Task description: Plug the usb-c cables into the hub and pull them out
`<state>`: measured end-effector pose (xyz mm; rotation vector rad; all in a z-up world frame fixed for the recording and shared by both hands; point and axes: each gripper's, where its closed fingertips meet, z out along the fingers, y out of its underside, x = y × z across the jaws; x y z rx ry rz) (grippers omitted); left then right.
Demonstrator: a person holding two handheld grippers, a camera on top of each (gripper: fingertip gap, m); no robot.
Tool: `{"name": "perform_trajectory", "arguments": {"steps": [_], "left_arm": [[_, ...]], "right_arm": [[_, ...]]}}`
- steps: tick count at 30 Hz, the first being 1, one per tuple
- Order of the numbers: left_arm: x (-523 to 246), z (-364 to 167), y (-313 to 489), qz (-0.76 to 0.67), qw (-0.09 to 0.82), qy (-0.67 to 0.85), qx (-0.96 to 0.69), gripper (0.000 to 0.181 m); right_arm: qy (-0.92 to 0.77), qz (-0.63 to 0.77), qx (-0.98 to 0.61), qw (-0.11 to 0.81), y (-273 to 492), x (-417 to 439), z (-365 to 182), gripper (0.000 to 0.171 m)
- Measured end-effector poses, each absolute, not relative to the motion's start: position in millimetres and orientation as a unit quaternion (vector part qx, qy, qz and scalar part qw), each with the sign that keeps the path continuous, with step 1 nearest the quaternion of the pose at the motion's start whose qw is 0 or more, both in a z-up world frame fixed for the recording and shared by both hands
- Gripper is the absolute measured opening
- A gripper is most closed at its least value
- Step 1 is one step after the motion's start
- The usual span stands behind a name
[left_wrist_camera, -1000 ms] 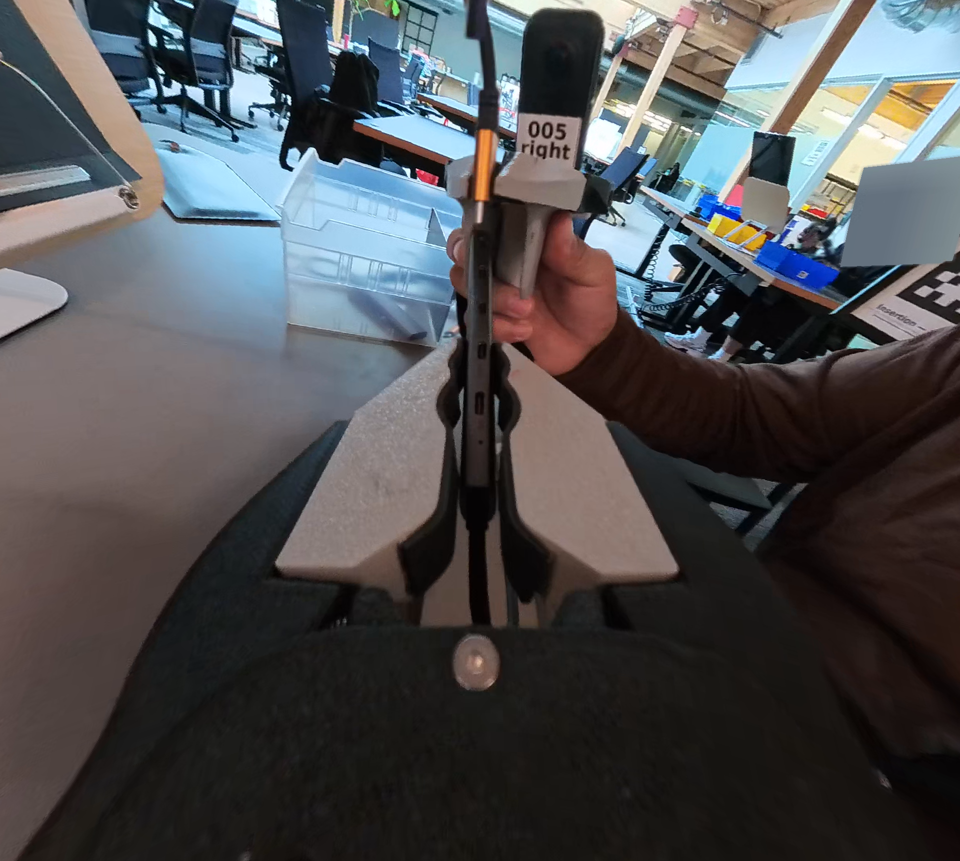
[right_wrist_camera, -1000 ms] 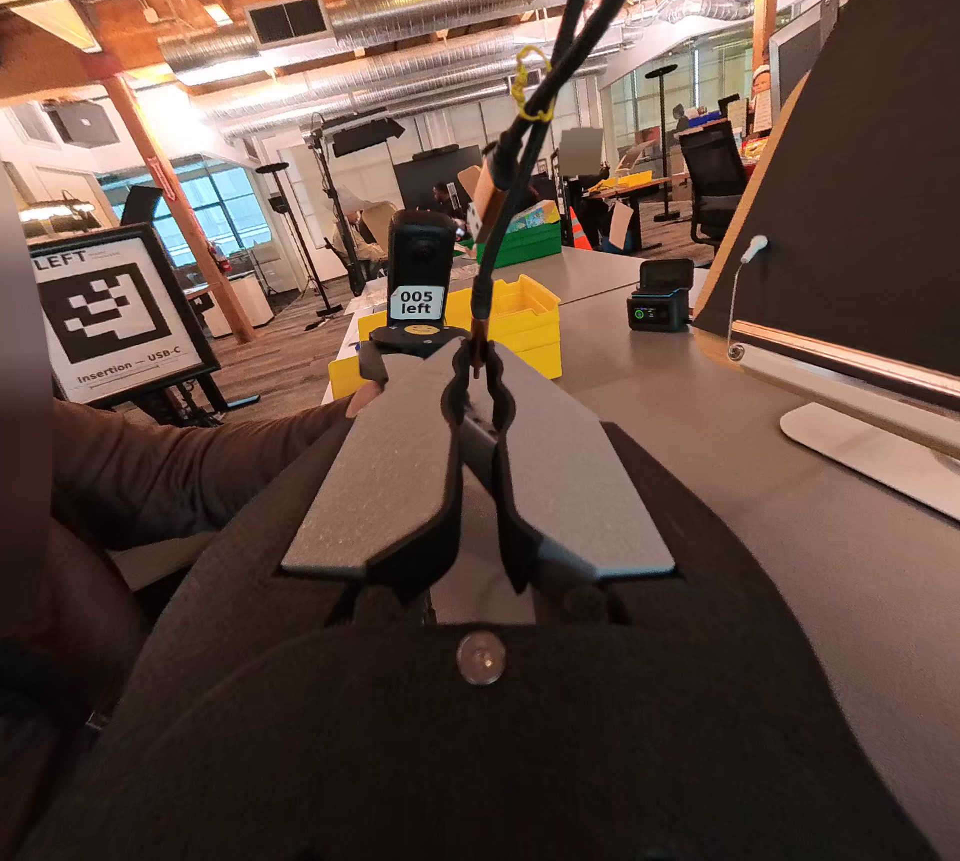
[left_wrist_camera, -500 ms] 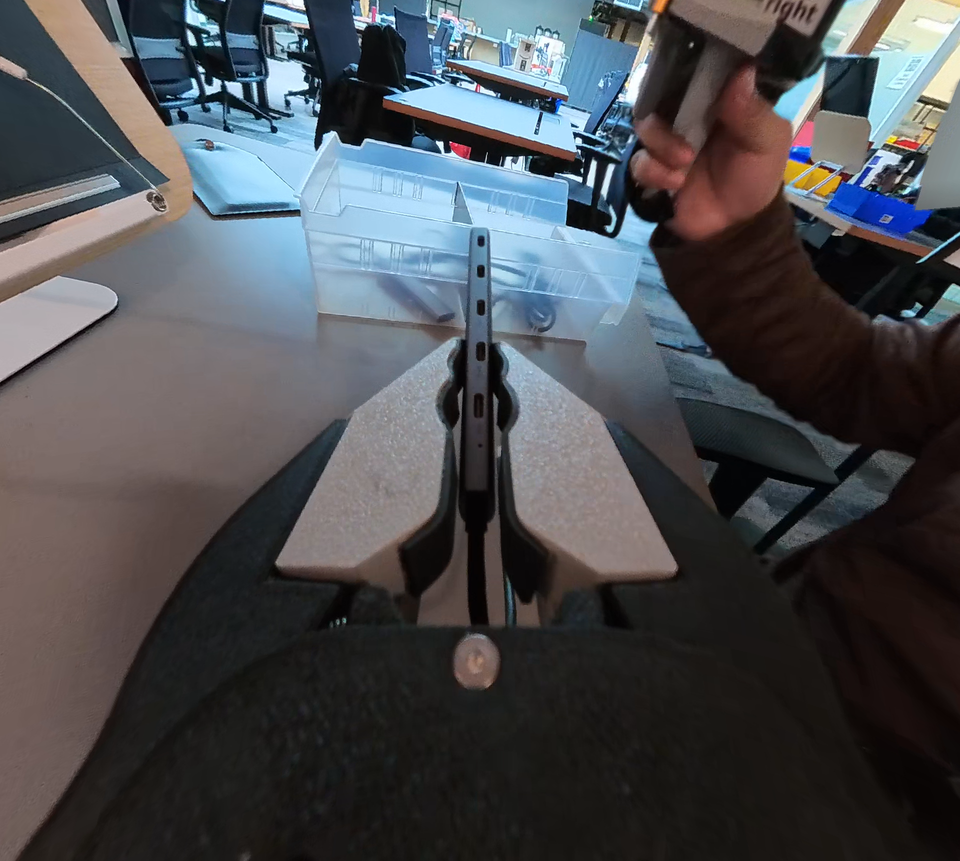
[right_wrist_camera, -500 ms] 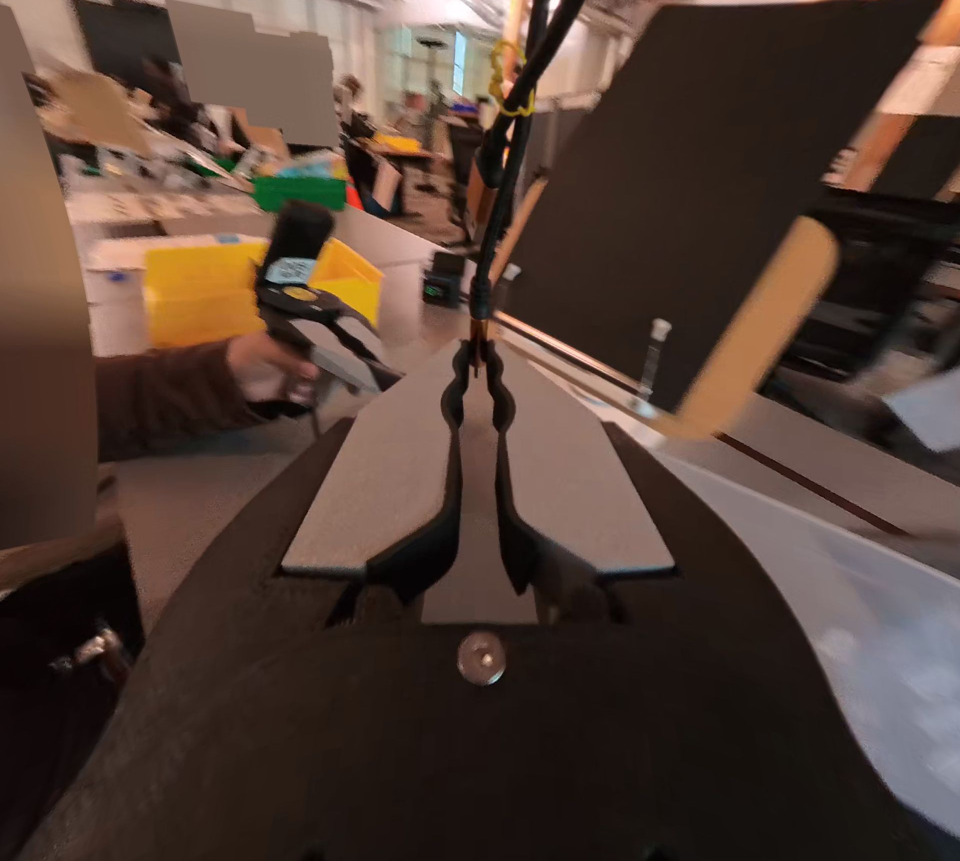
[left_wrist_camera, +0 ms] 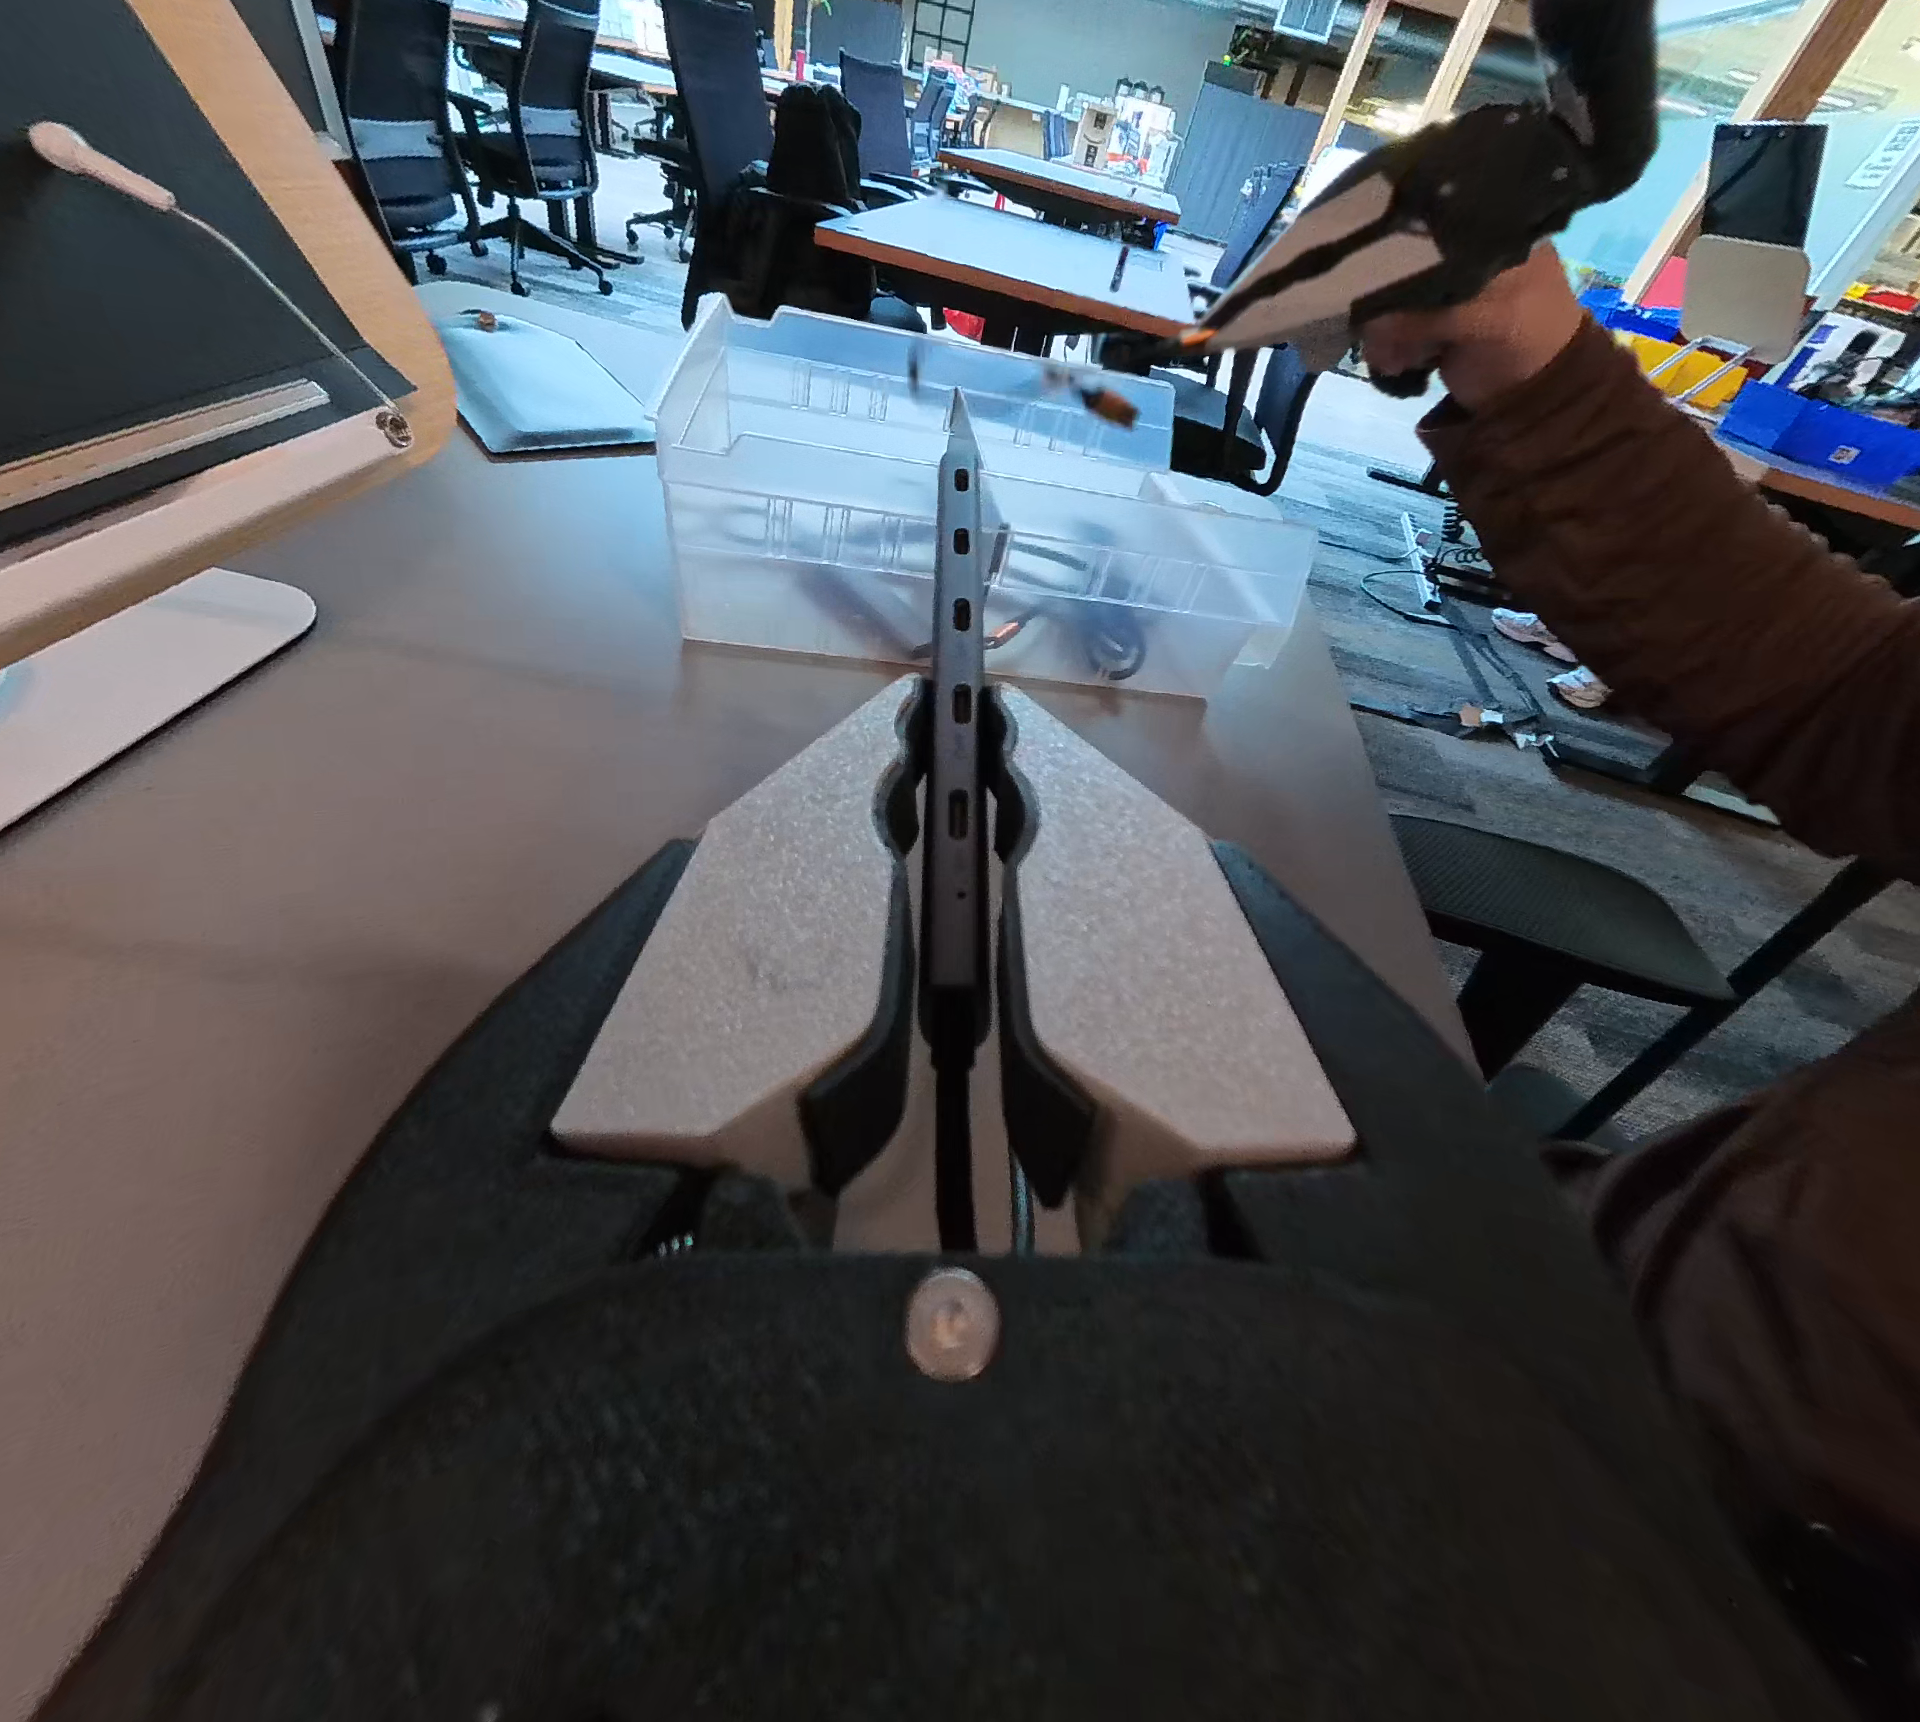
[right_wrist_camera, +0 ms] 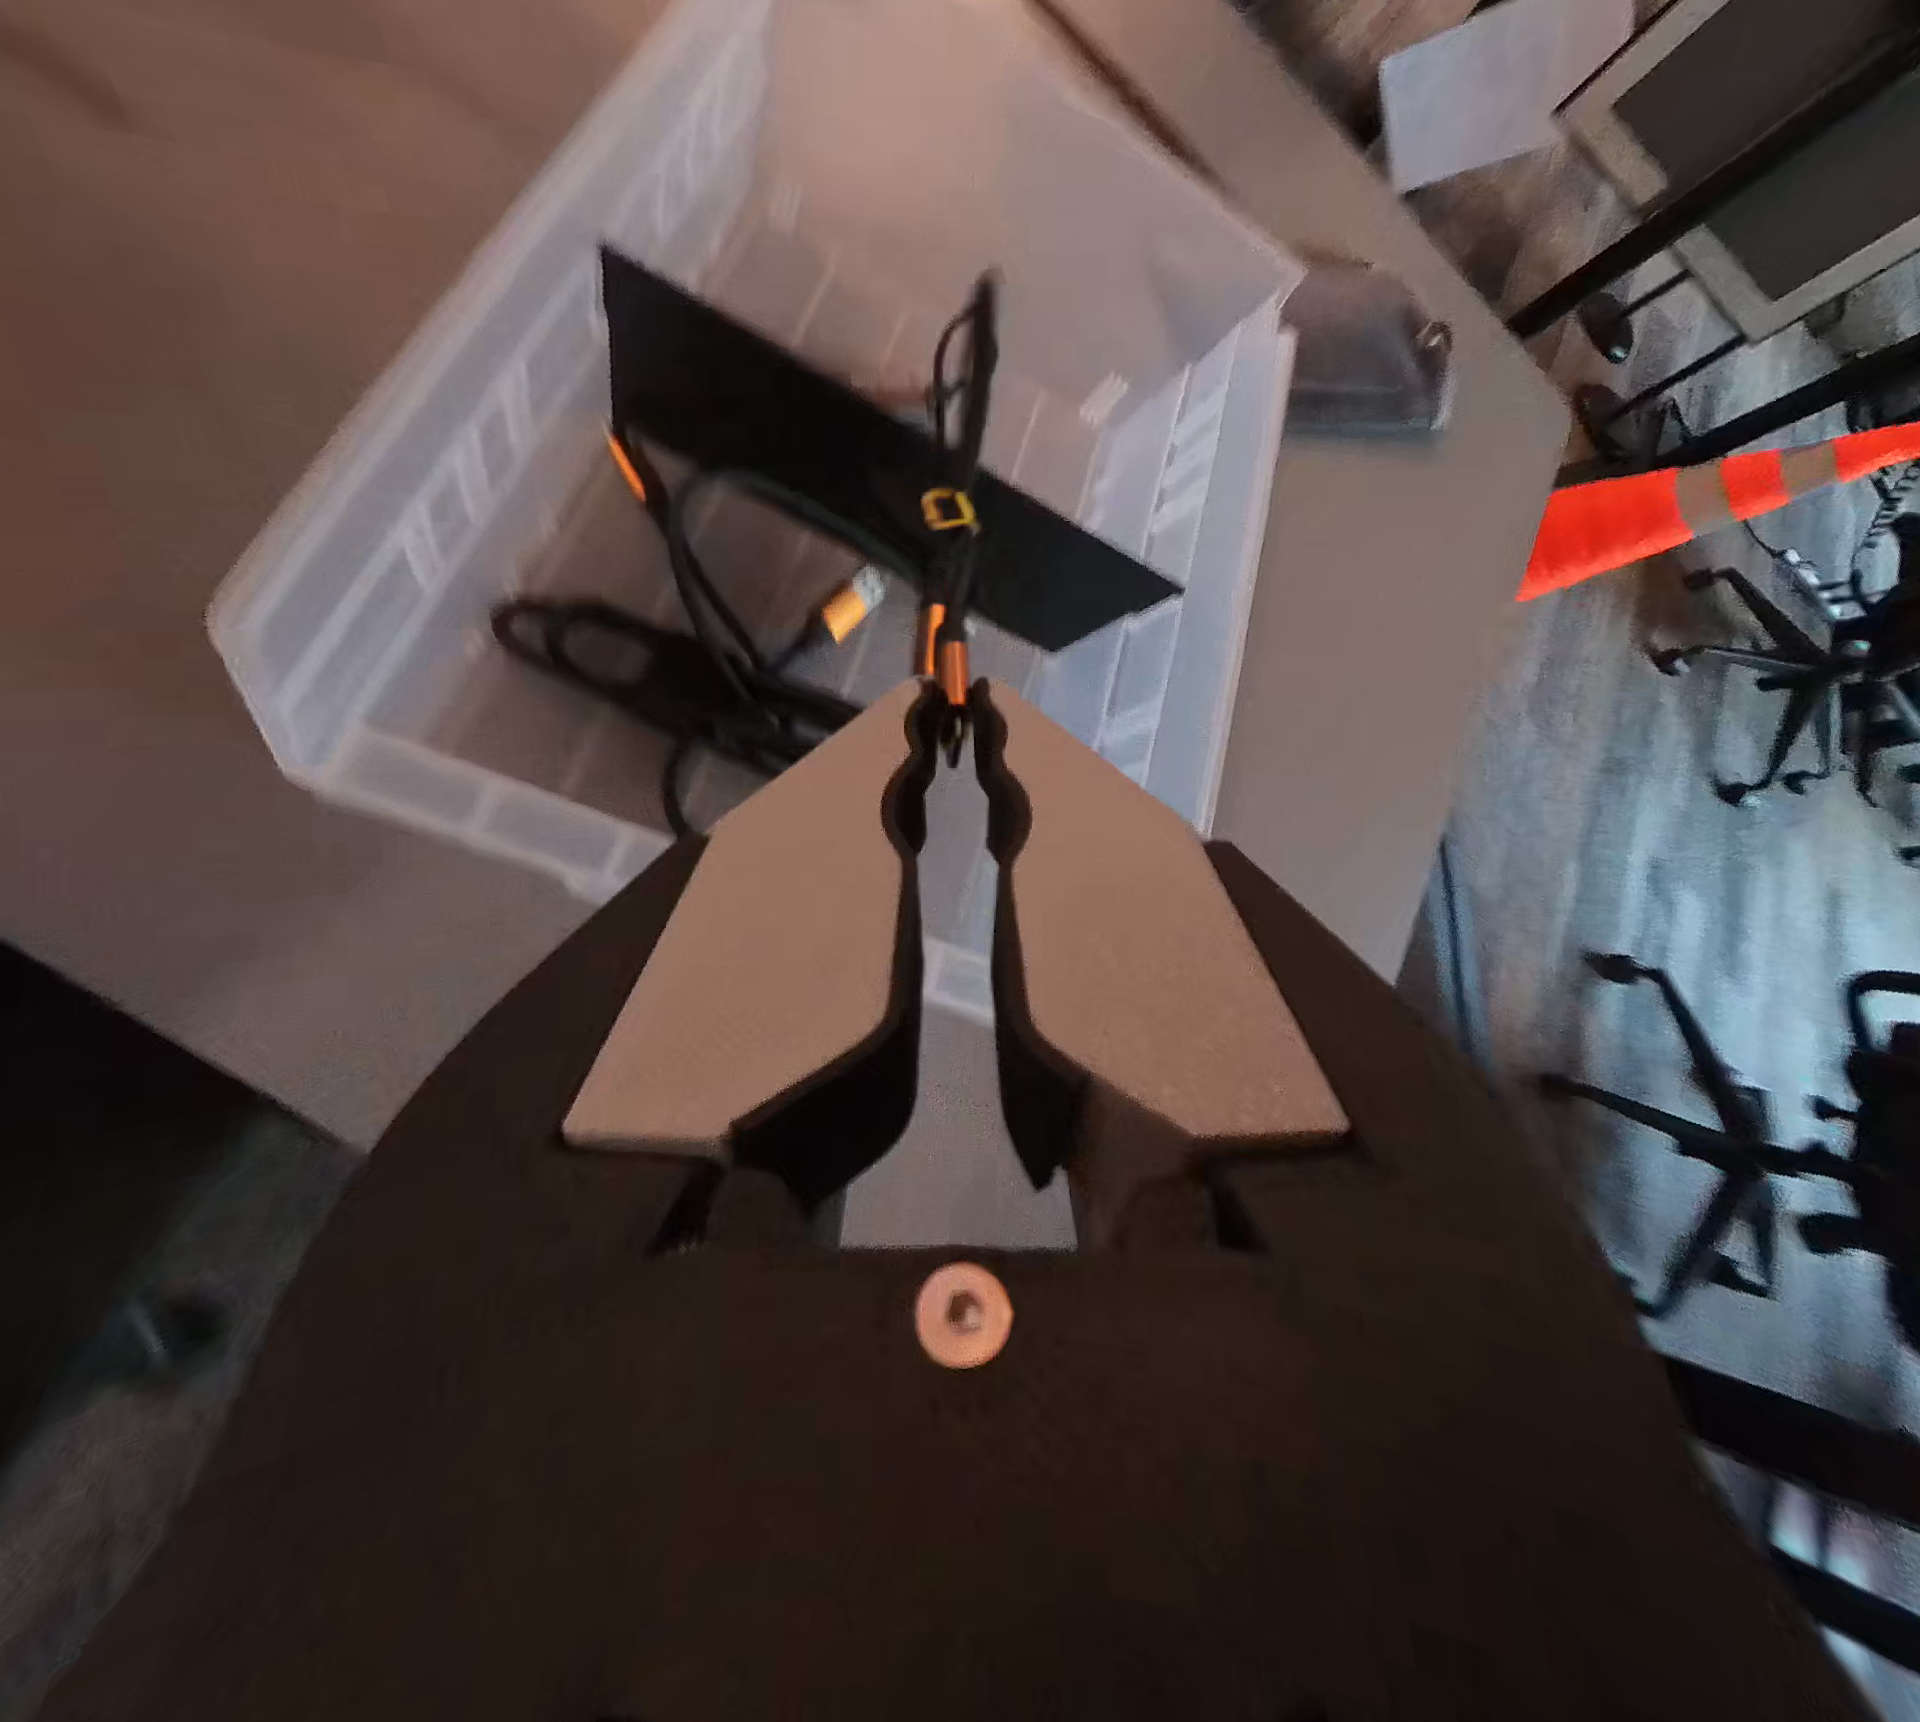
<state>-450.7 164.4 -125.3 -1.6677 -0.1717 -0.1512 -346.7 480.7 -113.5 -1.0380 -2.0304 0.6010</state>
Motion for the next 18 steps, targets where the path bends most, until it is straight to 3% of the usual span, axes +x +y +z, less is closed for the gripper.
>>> {"name": "perform_trajectory", "arguments": {"steps": [6,9,11,14,18], "left_arm": [[-450,-127,165,-0.067,0.663,-0.075,-0.742,0.007],[-450,-130,167,-0.067,0.658,-0.074,-0.746,0.007],[-451,-132,166,-0.065,0.657,-0.075,-0.748,0.007],[-451,-131,167,-0.071,0.658,-0.077,-0.746,0.007],[-446,-133,170,-0.080,0.654,-0.069,-0.749,0.007]], "right_arm": [[-0.890,0.087,-0.253,0.369,486,-341,-145,0.002],[-0.938,0.112,-0.217,0.246,459,-320,-160,0.002],[-0.945,0.152,-0.199,0.210,441,-311,-150,0.002],[-0.937,0.171,-0.200,0.228,442,-321,-135,0.002],[-0.919,0.046,-0.280,0.274,497,-358,-153,0.006]]}}
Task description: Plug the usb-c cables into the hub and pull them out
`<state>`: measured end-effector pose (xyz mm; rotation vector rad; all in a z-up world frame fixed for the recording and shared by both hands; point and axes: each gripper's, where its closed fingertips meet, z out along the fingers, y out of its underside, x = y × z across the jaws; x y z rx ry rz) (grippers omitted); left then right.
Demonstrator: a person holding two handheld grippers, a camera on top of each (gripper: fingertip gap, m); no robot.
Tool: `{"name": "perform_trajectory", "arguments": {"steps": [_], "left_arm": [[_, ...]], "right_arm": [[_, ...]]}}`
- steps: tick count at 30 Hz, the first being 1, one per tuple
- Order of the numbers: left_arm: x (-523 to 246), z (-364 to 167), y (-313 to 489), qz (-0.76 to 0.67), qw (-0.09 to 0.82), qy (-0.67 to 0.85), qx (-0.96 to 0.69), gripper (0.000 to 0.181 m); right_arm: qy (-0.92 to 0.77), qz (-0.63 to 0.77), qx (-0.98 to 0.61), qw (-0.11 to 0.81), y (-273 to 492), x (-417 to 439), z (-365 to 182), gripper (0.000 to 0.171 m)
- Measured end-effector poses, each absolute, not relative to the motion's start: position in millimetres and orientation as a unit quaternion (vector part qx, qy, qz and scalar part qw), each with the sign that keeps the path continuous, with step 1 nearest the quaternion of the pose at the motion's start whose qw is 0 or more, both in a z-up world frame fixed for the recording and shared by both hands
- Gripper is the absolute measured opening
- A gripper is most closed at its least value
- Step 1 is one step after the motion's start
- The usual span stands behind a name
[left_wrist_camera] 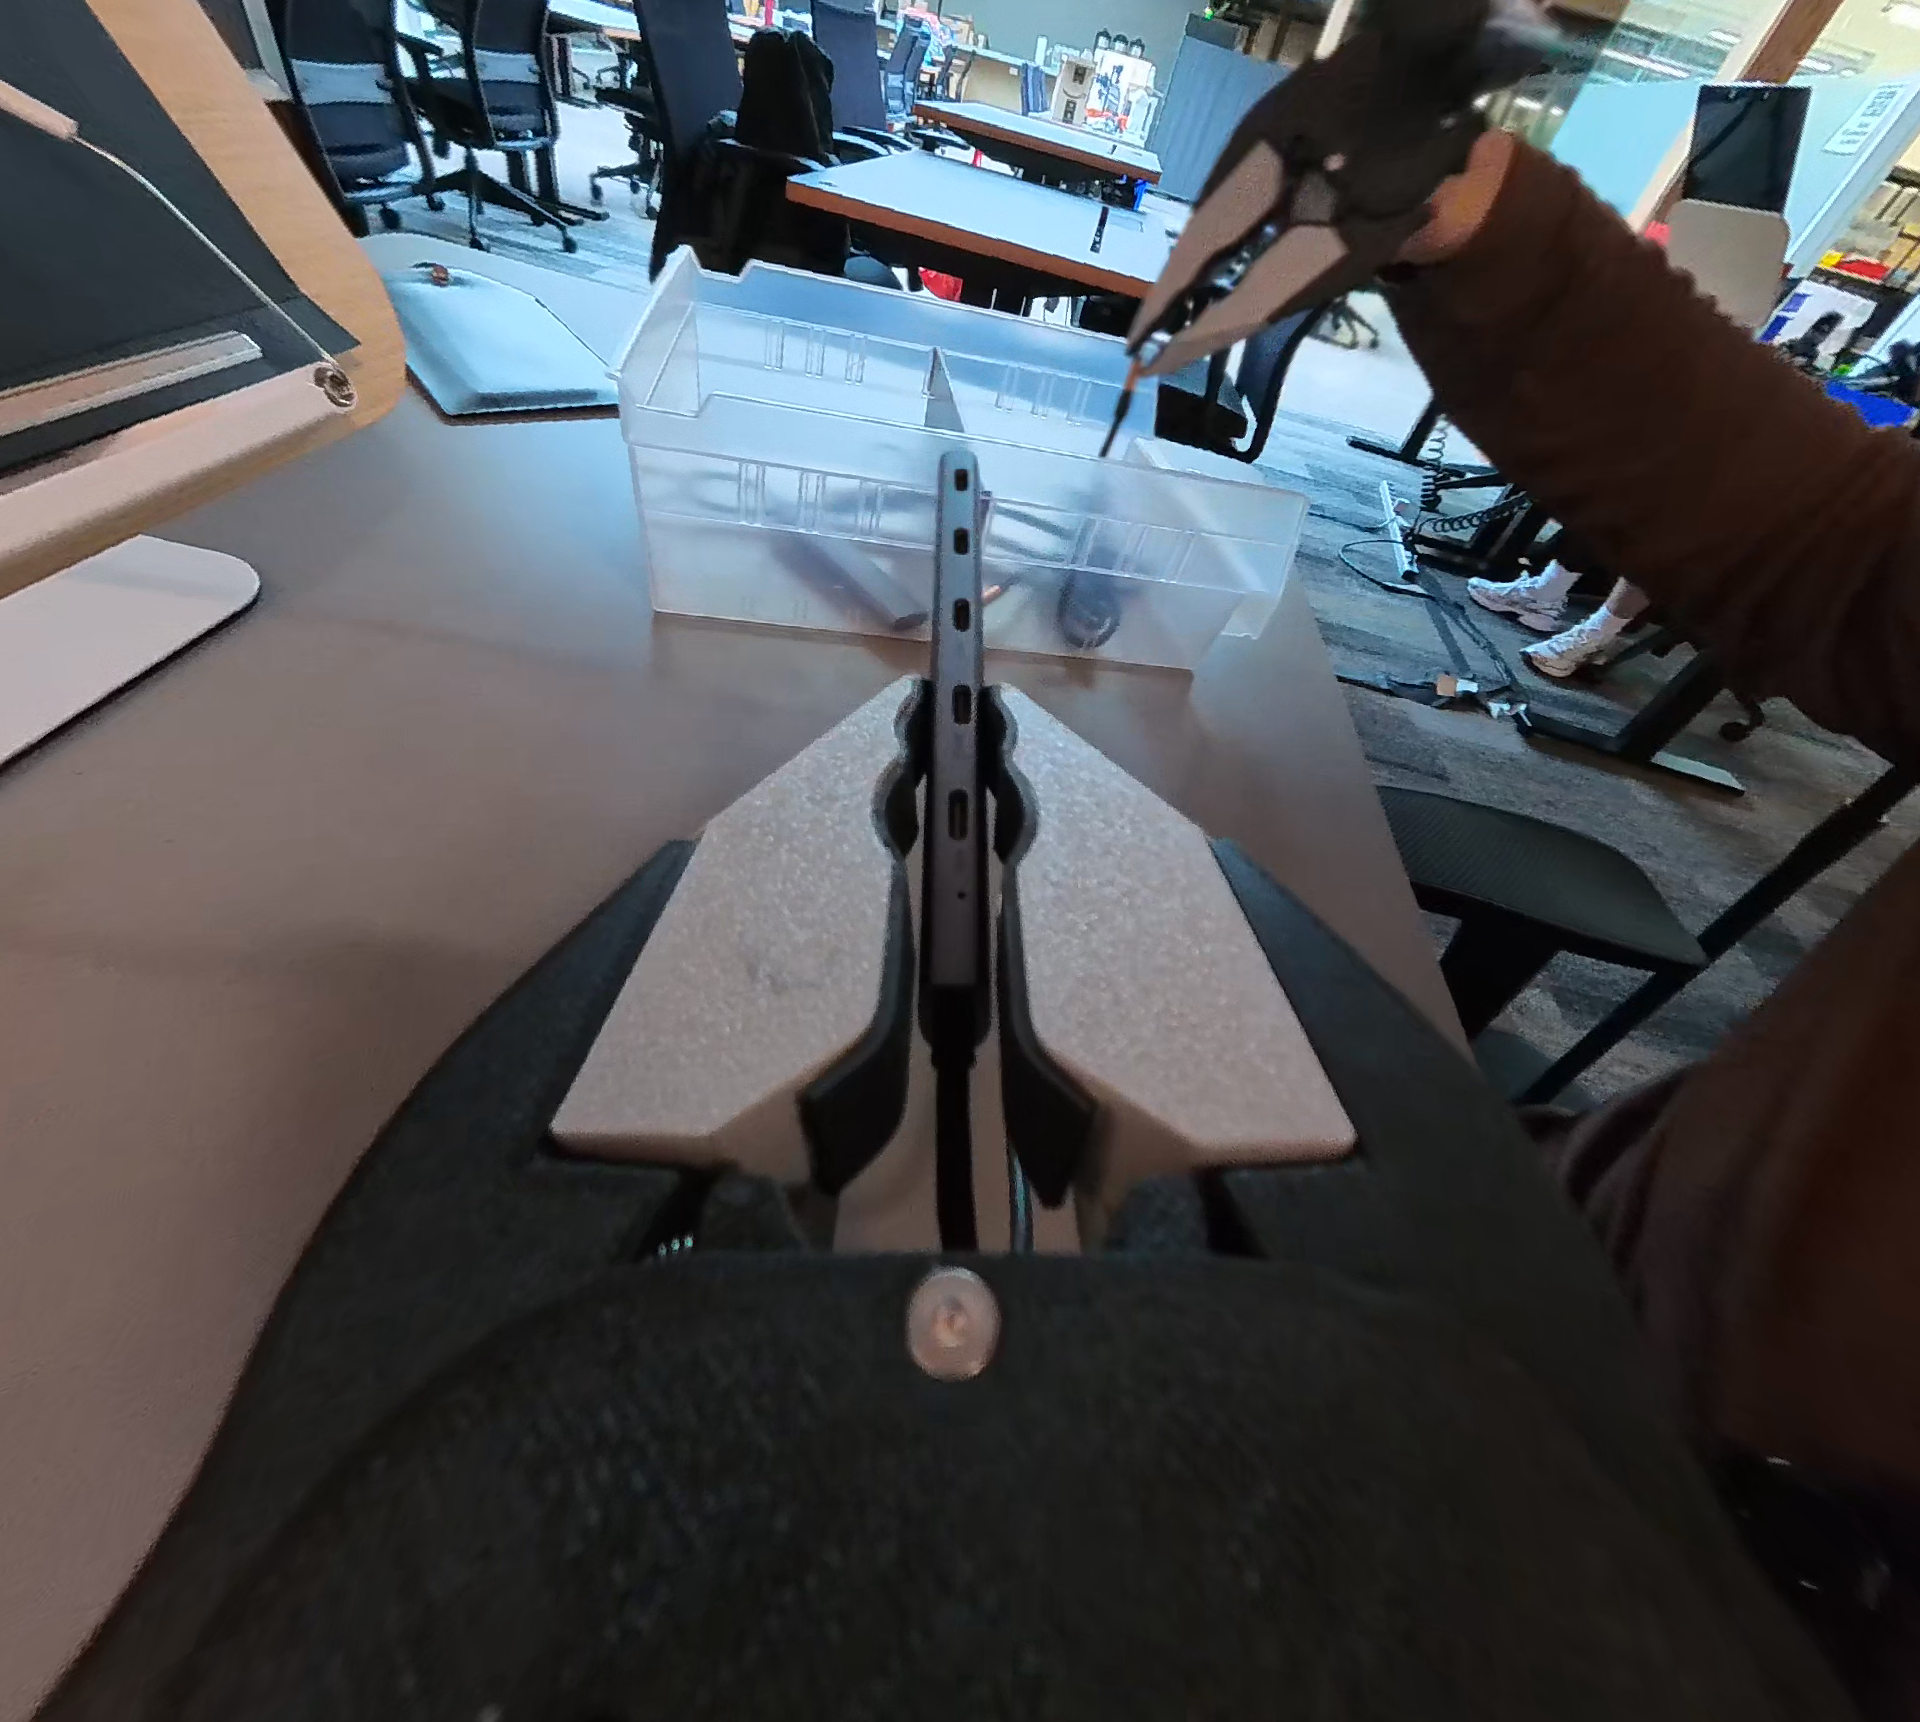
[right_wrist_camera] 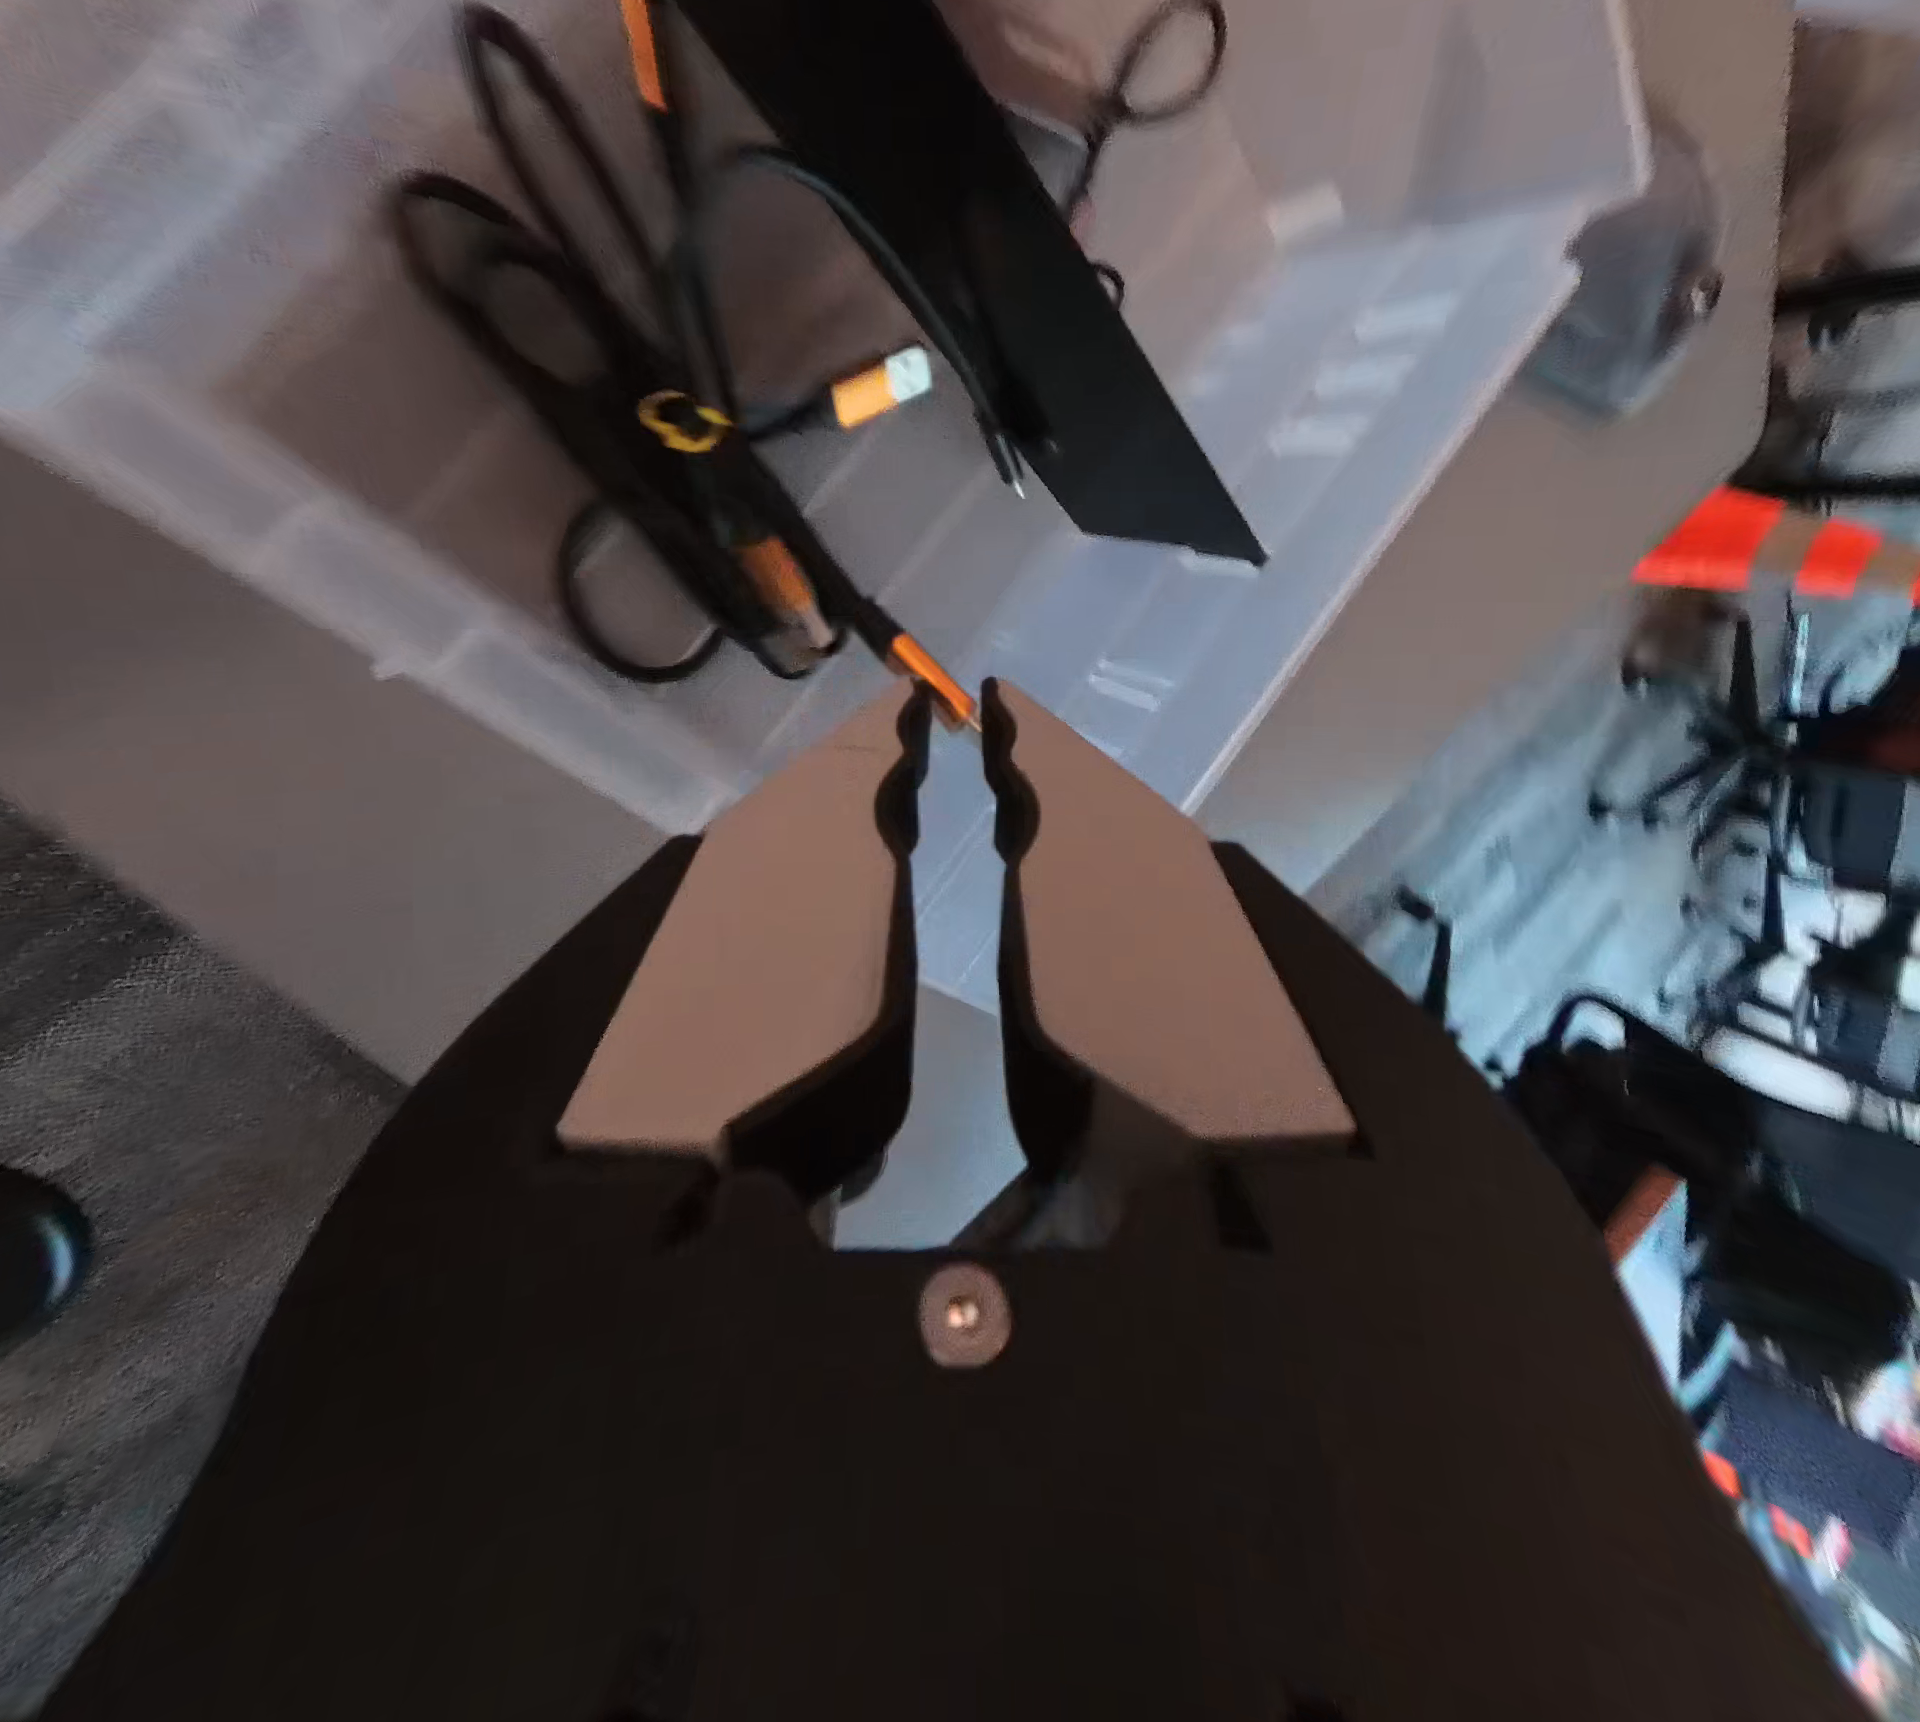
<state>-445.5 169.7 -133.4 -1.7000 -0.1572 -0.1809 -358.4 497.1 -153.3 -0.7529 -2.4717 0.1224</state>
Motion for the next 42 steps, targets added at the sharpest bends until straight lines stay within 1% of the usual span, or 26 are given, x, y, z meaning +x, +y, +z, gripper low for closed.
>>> {"name": "perform_trajectory", "arguments": {"steps": [2,4,7,9,11,14,16,17,18,20,21,26,29,31,34,36,38,42], "left_arm": [[-442,-136,171,-0.084,0.648,-0.061,-0.754,0.007],[-436,-135,171,-0.089,0.646,-0.042,-0.757,0.007],[-425,-132,173,-0.082,0.648,-0.003,-0.757,0.007],[-419,-132,174,-0.074,0.648,0.017,-0.758,0.007],[-415,-134,176,-0.063,0.643,0.030,-0.763,0.007],[-410,-135,178,-0.049,0.640,0.052,-0.765,0.007],[-406,-132,179,-0.036,0.647,0.067,-0.758,0.007],[-403,-130,179,-0.031,0.653,0.076,-0.753,0.007],[-399,-127,178,-0.030,0.657,0.088,-0.748,0.007],[-393,-124,177,-0.024,0.663,0.112,-0.740,0.007],[-391,-124,177,-0.017,0.664,0.120,-0.738,0.007],[-393,-119,179,0.011,0.668,0.115,-0.735,0.007],[-407,-103,178,0.075,0.699,0.079,-0.707,0.013],[-411,-91,170,0.099,0.718,0.073,-0.685,0.021],[-428,-78,159,0.113,0.732,0.027,-0.671,0.038],[-436,-76,152,0.103,0.738,0.010,-0.667,0.027],[-443,-75,149,0.091,0.743,-0.012,-0.663,0.027],[-454,-94,155,0.086,0.711,-0.040,-0.697,0.026]], "right_arm": [[-0.918,0.018,-0.302,0.257,502,-367,-168,0.006],[-0.911,0.040,-0.308,0.271,492,-380,-166,0.008],[-0.884,0.129,-0.315,0.320,464,-402,-139,0.022],[-0.864,0.214,-0.307,0.336,429,-412,-116,0.034],[-0.852,0.310,-0.278,0.319,378,-413,-98,0.041],[-0.853,0.404,-0.223,0.245,296,-402,-90,0.055],[-0.859,0.441,-0.173,0.194,247,-392,-94,0.051],[-0.862,0.446,-0.154,0.182,228,-391,-98,0.046],[-0.866,0.446,-0.139,0.178,214,-391,-103,0.037],[-0.873,0.447,-0.112,0.164,192,-390,-109,0.013],[-0.878,0.440,-0.104,0.157,186,-390,-112,0.008],[-0.900,0.396,-0.078,0.166,188,-393,-109,0.007],[-0.900,0.375,-0.064,0.210,195,-398,-88,0.006],[-0.899,0.358,-0.062,0.243,205,-402,-73,0.007],[-0.889,0.325,-0.089,0.310,233,-417,-48,0.007],[-0.864,0.293,-0.133,0.387,265,-435,-25,0.006],[-0.833,0.261,-0.177,0.454,299,-446,-1,0.006],[-0.779,0.198,-0.246,0.541,359,-452,30,0.005]]}}
